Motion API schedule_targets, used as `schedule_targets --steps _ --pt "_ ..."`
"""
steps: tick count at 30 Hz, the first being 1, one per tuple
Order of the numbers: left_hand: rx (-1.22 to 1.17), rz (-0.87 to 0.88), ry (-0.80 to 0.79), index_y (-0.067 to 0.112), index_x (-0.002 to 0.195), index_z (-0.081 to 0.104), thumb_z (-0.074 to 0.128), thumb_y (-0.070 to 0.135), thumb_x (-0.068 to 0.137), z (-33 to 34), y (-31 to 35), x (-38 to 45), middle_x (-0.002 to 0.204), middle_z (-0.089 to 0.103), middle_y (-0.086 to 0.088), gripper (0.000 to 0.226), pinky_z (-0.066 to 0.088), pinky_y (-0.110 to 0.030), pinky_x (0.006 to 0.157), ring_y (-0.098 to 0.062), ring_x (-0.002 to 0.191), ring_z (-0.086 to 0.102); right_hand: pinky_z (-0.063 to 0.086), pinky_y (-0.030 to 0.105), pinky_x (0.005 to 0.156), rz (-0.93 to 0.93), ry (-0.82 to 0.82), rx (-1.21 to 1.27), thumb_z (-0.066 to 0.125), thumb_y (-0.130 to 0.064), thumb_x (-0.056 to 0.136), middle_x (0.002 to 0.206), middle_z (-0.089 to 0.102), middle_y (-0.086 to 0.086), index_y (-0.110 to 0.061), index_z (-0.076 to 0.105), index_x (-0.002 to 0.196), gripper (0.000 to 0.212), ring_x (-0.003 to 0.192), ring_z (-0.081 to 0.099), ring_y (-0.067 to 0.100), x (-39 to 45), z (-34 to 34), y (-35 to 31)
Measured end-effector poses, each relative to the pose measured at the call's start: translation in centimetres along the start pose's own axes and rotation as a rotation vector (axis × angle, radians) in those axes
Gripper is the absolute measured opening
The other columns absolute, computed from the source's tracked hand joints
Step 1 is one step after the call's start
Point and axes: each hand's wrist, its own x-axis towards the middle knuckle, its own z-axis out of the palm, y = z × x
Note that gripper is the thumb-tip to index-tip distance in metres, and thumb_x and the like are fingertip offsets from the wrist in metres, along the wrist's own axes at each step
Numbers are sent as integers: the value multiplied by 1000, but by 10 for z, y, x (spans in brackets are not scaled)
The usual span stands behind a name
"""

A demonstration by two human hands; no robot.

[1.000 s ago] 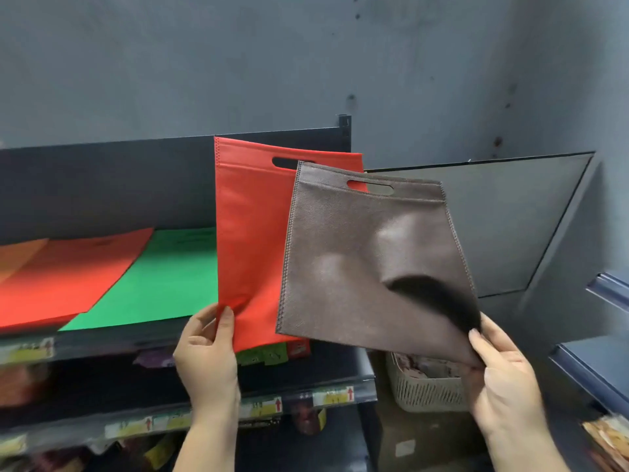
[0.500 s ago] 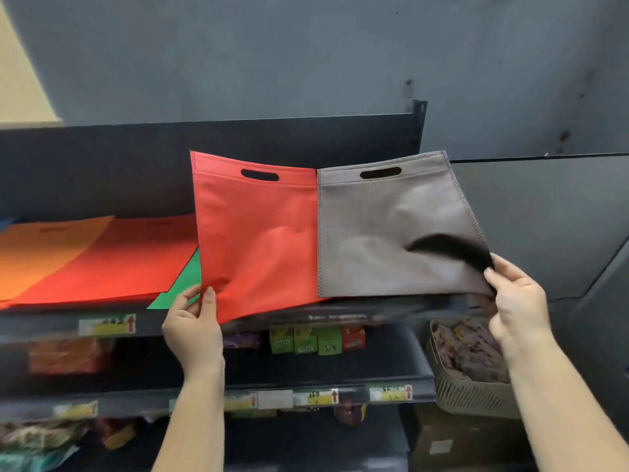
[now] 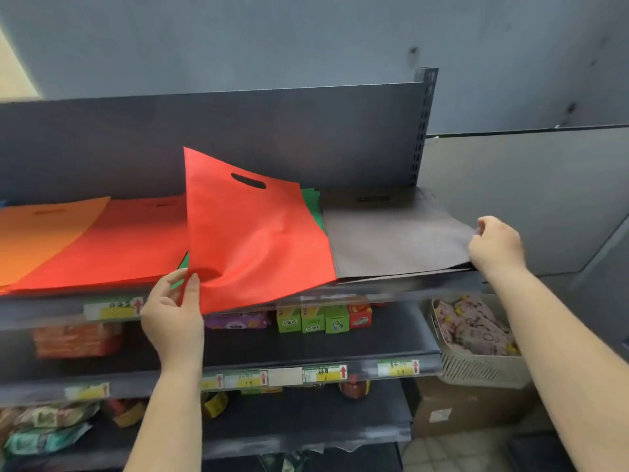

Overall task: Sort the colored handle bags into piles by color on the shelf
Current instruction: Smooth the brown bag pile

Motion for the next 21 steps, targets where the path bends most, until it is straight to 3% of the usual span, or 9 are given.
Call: schedule_targets --steps 2,4,6,7,9,13,15,17,21 --pt "1 33 23 20 99 64 63 23 91 -12 4 -1 58 56 34 8 42 -6 68 16 69 57 34 44 97 -159 55 -72 51 0 90 128 52 27 3 53 127 38 119 41 44 -13 0 -10" --pt "-18 39 68 21 95 65 63 25 90 -26 12 -3 80 63 28 7 40 -2 68 8 79 59 33 40 97 -365 79 15 55 0 88 124 56 24 4 57 122 35 115 46 41 -33 4 -33" --pt "-40 40 111 33 86 63 65 27 89 -40 21 -3 94 66 11 7 41 -5 70 7 82 59 36 28 92 -487 -22 193 58 -4 88 116 62 17 1 61 118 30 105 55 31 -57 10 -62" --pt "-57 41 141 39 84 62 66 28 89 -47 25 -4 94 66 12 12 42 -6 71 8 82 60 38 24 87 -518 -107 283 59 -7 89 111 64 12 -2 63 116 28 99 57 24 -70 14 -77" --pt "-120 29 187 41 82 64 68 30 87 -62 33 -2 87 65 20 13 46 -14 76 7 82 62 39 17 79 -538 -278 420 61 -16 90 101 66 4 -6 65 114 26 90 58 14 -94 23 -106" --pt "-262 9 214 41 79 69 70 31 84 -89 41 10 87 69 8 12 51 -28 80 -7 86 65 39 20 78 -511 -487 494 62 -37 90 95 61 -5 -10 64 115 37 92 56 9 -131 52 -152" --pt "-343 -2 230 36 80 68 68 24 87 -100 40 24 78 71 14 14 53 -22 74 -3 79 66 40 23 76 -494 -489 488 64 -36 88 93 61 -2 -10 64 115 38 90 57 12 -139 67 -173" --pt "-359 -4 240 33 82 68 67 22 88 -112 34 44 73 71 18 13 53 -16 68 1 73 66 43 28 76 -450 -460 561 67 -23 87 89 65 5 -5 65 114 32 85 60 17 -144 80 -194" --pt "-323 -6 138 37 80 70 67 21 87 -138 12 97 74 72 15 19 52 -17 66 -2 73 67 49 34 72 -438 -393 673 66 -9 86 83 66 10 -1 66 110 25 74 59 19 -151 100 -243"
